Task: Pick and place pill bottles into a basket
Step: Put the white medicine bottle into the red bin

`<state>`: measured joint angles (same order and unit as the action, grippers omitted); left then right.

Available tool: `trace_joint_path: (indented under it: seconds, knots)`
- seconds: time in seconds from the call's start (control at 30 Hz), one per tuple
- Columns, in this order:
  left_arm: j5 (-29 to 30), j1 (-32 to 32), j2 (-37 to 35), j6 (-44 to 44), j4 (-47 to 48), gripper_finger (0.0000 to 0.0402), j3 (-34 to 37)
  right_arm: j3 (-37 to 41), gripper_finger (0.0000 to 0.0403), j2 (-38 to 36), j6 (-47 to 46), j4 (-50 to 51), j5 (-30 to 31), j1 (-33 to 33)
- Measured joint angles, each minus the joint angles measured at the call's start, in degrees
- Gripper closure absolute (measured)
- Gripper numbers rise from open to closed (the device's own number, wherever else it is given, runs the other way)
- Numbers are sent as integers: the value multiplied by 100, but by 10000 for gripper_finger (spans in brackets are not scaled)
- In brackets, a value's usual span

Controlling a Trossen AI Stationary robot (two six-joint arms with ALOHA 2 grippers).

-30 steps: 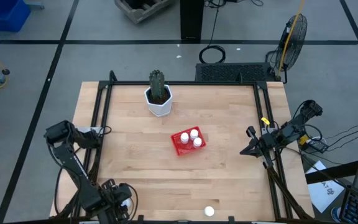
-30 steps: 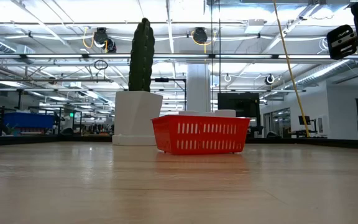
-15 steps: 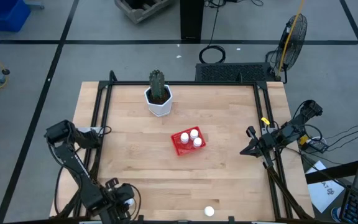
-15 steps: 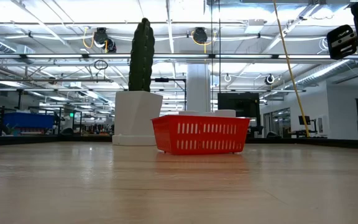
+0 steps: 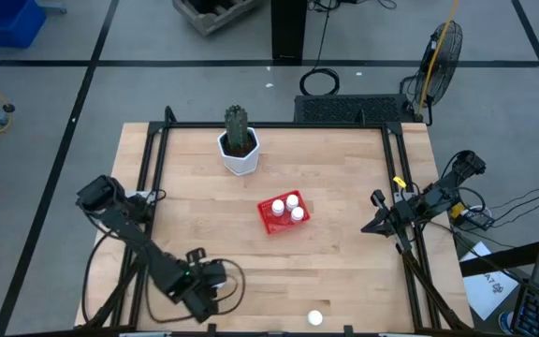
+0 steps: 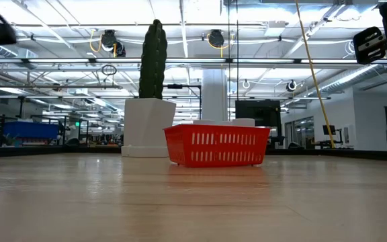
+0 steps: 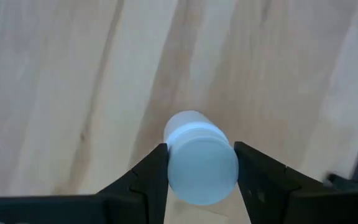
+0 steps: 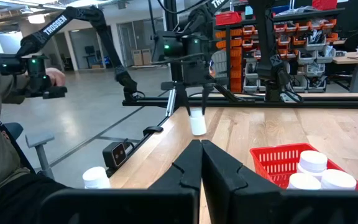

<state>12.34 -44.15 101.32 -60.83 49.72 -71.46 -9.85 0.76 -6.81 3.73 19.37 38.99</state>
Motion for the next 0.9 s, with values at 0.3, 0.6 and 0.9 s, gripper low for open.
trace_joint_path:
  seconds: [0.3,0.6,0.9]
  knots:
    - [-181,1059,-349,1562,-43,232,0,0,403,0,0,0,-1,1]
    - [-766,2492,-780,2947,-736,233,0,0,403,-1,0,0,-1,1]
    - [-1378,3501,-767,4084,-983,239,-389,0,403,-1,0,0,0,1]
